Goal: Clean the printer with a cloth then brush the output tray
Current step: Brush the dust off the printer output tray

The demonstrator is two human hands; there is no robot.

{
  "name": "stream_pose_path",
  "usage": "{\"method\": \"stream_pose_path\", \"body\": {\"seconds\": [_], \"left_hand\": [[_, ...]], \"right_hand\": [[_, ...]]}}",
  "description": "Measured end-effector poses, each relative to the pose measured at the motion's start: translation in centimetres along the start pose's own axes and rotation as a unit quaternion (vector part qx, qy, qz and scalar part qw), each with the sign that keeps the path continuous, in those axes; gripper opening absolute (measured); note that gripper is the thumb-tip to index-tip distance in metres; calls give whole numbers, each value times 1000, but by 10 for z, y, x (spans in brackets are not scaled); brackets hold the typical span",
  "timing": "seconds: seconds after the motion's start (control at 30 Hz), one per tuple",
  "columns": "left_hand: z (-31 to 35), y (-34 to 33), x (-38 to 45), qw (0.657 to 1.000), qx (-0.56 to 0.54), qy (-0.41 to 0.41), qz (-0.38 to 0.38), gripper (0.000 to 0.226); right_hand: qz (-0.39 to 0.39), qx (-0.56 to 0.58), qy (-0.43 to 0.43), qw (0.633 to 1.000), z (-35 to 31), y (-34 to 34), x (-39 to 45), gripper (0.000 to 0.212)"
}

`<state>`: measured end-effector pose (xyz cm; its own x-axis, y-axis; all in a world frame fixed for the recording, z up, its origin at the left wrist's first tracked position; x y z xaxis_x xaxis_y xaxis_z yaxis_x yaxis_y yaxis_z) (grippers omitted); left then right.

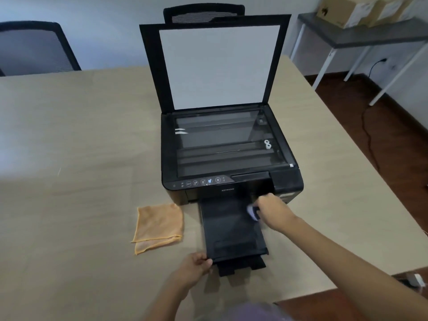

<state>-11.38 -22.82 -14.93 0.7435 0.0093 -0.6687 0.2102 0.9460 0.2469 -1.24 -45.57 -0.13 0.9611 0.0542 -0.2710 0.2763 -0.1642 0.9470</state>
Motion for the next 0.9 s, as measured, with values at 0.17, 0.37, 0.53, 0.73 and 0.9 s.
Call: {"method": "stream_pose_path", "body": {"seconds": [0.17, 0.37, 0.53, 0.73, 0.9], "left_hand": [[-2, 2, 2, 1000, -18, 2, 6, 11], [2, 4, 0, 1000, -20, 8, 15, 13], [4, 4, -3, 1000, -12, 11, 10, 15], [8, 0, -4, 1000, -29, 0, -6, 20], [7, 1, -5, 999, -39, 9, -11, 20]], "right_hand": [[-2, -22, -17, 1000, 2, 7, 14, 16], [-56, -83, -12, 995, -7, -1, 9, 18], [-50, -64, -16, 997, -10, 3, 11, 20], [-96, -45, -17, 994, 17, -29, -14, 11], [-116, 18, 59, 991, 4, -41, -42, 17]]}}
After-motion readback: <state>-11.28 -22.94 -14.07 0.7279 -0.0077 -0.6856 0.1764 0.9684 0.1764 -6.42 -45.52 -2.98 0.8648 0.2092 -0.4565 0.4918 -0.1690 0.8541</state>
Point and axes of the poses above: each hand's wrist, its own x-axis towards the middle knuckle, its own y-axis out of the back of the hand, z = x × y, the point moved 8 cm from there along x, towards the middle knuckle, and after that the axes turned 15 degrees about z, right-handed, at the moved point
